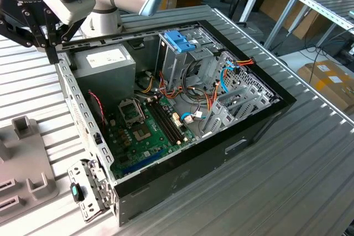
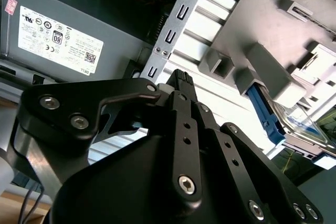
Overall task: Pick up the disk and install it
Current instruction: 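Reach for the disk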
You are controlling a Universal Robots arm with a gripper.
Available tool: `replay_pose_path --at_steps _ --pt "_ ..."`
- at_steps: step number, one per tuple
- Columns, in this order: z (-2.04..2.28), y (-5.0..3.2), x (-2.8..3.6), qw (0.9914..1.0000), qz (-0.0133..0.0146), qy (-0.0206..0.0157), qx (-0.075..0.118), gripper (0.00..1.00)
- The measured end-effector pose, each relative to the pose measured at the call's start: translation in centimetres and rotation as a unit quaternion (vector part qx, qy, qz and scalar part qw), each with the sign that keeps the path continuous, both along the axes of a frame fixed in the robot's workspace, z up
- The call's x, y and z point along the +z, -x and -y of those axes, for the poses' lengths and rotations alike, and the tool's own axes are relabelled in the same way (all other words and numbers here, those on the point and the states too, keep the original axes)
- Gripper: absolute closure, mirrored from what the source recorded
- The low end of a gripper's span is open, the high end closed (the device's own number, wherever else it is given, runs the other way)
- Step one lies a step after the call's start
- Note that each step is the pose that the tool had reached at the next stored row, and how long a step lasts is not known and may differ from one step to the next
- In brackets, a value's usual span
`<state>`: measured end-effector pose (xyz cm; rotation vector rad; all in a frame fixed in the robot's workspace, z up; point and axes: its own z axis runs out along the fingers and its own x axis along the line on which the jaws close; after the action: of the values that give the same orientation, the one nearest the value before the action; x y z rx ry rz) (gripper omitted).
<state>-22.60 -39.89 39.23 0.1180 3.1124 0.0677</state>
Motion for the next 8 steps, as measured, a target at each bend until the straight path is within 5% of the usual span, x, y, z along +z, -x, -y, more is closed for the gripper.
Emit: replay_pose_path --at_steps 8 --pt "0.0 0.79 0.0 1.0 -0.0001 0.0 0.0 0.89"
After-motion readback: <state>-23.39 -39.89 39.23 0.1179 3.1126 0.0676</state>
